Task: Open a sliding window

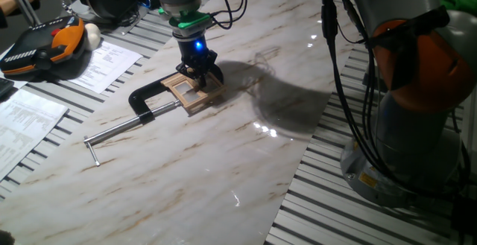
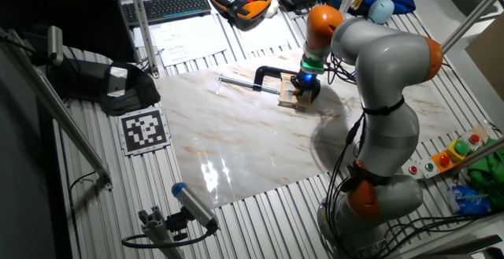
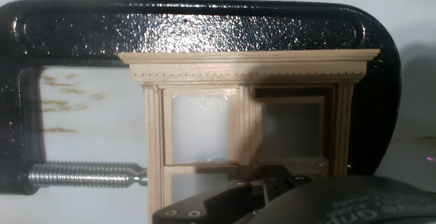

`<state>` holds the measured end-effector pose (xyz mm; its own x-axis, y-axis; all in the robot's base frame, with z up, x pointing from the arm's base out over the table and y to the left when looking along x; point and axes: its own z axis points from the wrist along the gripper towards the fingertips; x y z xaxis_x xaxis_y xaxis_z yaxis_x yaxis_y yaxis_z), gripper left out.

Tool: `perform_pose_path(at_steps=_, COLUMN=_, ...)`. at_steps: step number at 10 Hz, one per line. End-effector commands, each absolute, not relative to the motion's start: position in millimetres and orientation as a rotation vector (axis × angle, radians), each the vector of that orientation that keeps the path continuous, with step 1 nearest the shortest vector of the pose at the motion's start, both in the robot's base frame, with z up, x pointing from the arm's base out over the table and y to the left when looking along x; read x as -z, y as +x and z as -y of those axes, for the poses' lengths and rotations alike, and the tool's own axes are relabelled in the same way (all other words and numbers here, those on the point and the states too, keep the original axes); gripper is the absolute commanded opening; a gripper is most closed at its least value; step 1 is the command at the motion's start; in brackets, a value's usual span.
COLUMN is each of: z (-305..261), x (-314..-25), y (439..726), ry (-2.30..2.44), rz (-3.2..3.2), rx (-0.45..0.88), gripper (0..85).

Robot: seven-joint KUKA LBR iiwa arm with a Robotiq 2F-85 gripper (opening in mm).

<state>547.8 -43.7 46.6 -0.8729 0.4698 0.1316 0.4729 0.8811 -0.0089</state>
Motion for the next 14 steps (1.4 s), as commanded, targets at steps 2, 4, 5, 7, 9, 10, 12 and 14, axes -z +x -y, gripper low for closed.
perform_pose_path(at_steps=2, z=44, x=-47, y=549, ry=-0.735, rz=2.920, rx=0.033, gripper=0.0)
perform_pose_path(at_steps=4, z=44, x=-49, y=551, ry=-0.729, rz=2.924, rx=0.022, gripper=0.0)
perform_pose_path(at_steps=5, z=44, x=-52, y=552, ry=-0.727, rz=2.917, rx=0.025, gripper=0.0)
perform_pose_path(at_steps=7, z=45, x=-59, y=548, ry=-0.715, rz=2.901, rx=0.020, gripper=0.0)
perform_pose_path(at_steps=9, z=45, x=-54, y=542, ry=-0.711, rz=2.900, rx=0.041, gripper=0.0)
perform_pose_path(at_steps=10, z=45, x=-51, y=538, ry=-0.719, rz=2.893, rx=0.067, gripper=0.0)
perform_pose_path(at_steps=12, z=45, x=-50, y=538, ry=-0.729, rz=2.883, rx=0.077, gripper=0.0)
perform_pose_path(at_steps=14, z=44, x=-48, y=538, ry=-0.731, rz=2.882, rx=0.081, gripper=0.0)
